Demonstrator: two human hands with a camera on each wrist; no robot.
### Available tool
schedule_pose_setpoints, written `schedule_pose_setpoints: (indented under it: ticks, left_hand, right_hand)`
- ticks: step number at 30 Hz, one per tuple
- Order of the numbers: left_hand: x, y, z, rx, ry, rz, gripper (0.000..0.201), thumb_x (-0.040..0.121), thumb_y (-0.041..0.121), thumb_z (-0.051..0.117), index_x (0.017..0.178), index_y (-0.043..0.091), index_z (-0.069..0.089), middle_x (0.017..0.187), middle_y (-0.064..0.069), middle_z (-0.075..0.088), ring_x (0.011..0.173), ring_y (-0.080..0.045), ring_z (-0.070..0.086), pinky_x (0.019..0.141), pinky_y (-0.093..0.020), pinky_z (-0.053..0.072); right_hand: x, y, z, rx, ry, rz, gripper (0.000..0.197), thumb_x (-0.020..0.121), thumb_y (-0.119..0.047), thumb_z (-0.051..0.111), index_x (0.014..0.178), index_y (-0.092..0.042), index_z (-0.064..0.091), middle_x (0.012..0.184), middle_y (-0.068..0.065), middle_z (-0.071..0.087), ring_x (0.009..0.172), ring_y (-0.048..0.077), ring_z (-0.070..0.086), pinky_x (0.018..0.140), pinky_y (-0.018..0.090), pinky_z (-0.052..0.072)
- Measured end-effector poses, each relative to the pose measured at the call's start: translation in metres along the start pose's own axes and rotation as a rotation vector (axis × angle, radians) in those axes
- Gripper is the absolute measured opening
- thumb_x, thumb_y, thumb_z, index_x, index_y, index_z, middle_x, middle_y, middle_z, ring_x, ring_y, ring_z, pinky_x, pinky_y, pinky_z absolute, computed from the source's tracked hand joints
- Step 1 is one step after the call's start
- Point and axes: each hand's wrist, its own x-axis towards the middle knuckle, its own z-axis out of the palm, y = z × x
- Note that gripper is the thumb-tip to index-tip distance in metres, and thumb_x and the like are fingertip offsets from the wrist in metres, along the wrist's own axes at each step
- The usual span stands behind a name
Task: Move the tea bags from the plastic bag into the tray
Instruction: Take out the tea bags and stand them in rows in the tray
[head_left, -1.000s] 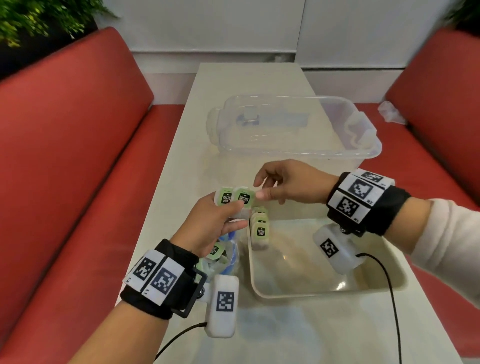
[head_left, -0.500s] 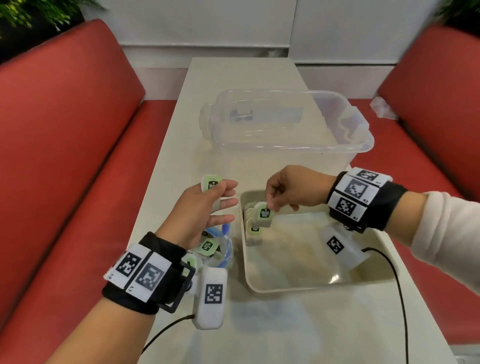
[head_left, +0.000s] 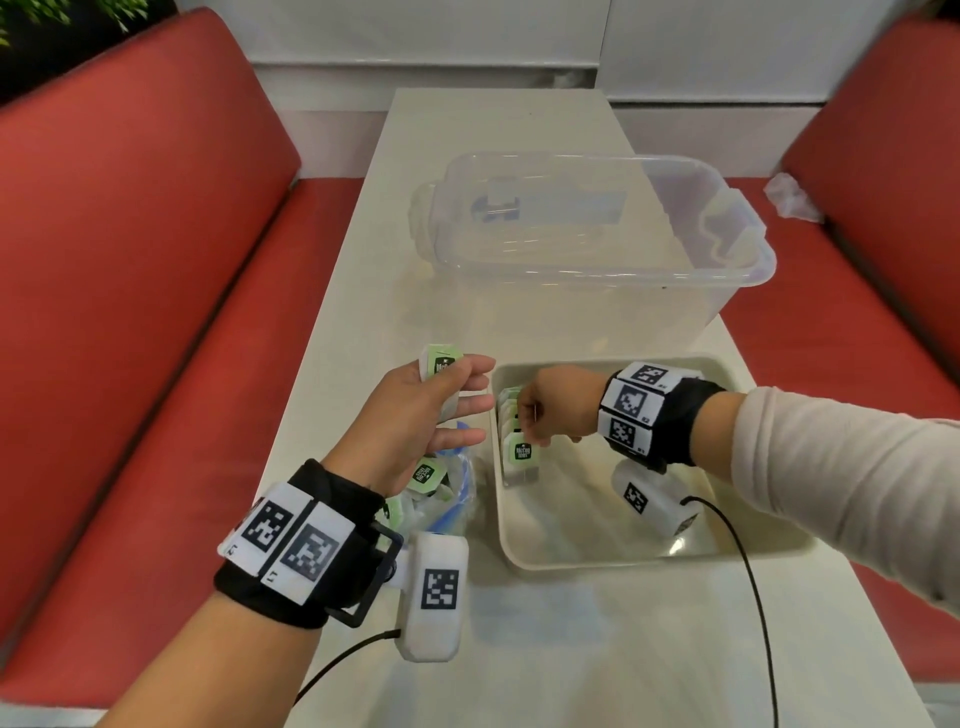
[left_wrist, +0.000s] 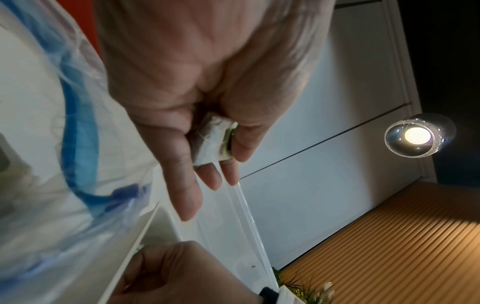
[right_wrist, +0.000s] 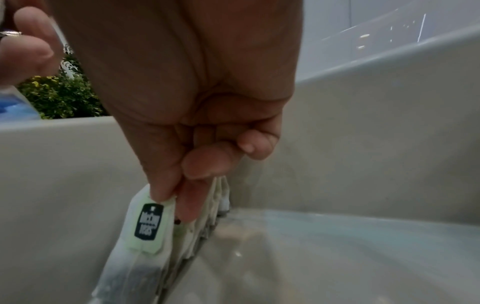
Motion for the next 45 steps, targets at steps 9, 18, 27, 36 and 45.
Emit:
schedule_pose_setpoints:
  ticks: [9, 18, 27, 36, 45]
  left_hand:
    - [0.001, 0.001, 0.002, -0.002, -0.006, 0.001, 0.021, 0.096, 0.025, 0.048, 0.099, 0.02, 0.068, 0.098, 0.001, 0.065, 0.096, -0.013, 0.068, 0.068, -0.028, 0.059]
    - [0.0, 0.001, 0.001, -0.001, -0.016, 0.015, 0.02, 0.095, 0.027, 0.048, 0.098, 0.022, 0.068, 0.098, 0.004, 0.066, 0.096, -0.011, 0.068, 0.068, -0.028, 0.059]
    - [-0.002, 0.007, 0.003, 0.084, -0.035, 0.051, 0.019, 0.094, 0.024, 0.051, 0.107, 0.026, 0.065, 0.111, 0.008, 0.064, 0.101, -0.011, 0.063, 0.069, -0.025, 0.059]
    - [0.002, 0.018, 0.026, 0.315, 0.021, 0.157, 0.015, 0.078, 0.015, 0.072, 0.083, 0.029, 0.068, 0.081, -0.001, 0.07, 0.074, -0.01, 0.066, 0.066, -0.028, 0.056]
    - [0.011, 0.01, 0.008, 0.804, 0.059, 0.154, 0.045, 0.072, 0.016, 0.078, 0.114, 0.024, 0.063, 0.106, 0.007, 0.066, 0.072, -0.003, 0.06, 0.066, -0.014, 0.046]
  right_hand:
    - [-0.017, -0.001, -0.004, -0.105, -0.26, -0.145, 0.022, 0.083, -0.022, 0.065, 0.104, -0.024, 0.07, 0.081, -0.004, 0.067, 0.058, 0.012, 0.055, 0.058, 0.018, 0.046]
    - [0.008, -0.004, 0.016, -0.243, -0.476, -0.196, 0.054, 0.089, -0.021, 0.062, 0.139, -0.022, 0.044, 0.104, -0.001, 0.056, 0.06, 0.009, 0.048, 0.052, 0.009, 0.04]
    - [-0.04, -0.008, -0.039, 0.219, -0.012, -0.235, 0.017, 0.083, -0.031, 0.068, 0.096, -0.02, 0.065, 0.082, -0.005, 0.063, 0.056, 0.004, 0.053, 0.062, 0.018, 0.045]
    - [-0.078, -0.031, -0.065, 0.431, 0.436, -0.263, 0.008, 0.081, -0.022, 0.072, 0.085, -0.015, 0.069, 0.072, 0.002, 0.065, 0.045, -0.001, 0.05, 0.049, 0.014, 0.045]
    - [-0.062, -0.011, -0.04, 0.103, 0.216, -0.038, 0.017, 0.075, -0.026, 0.077, 0.09, -0.018, 0.074, 0.074, -0.008, 0.063, 0.072, 0.009, 0.057, 0.065, 0.02, 0.043]
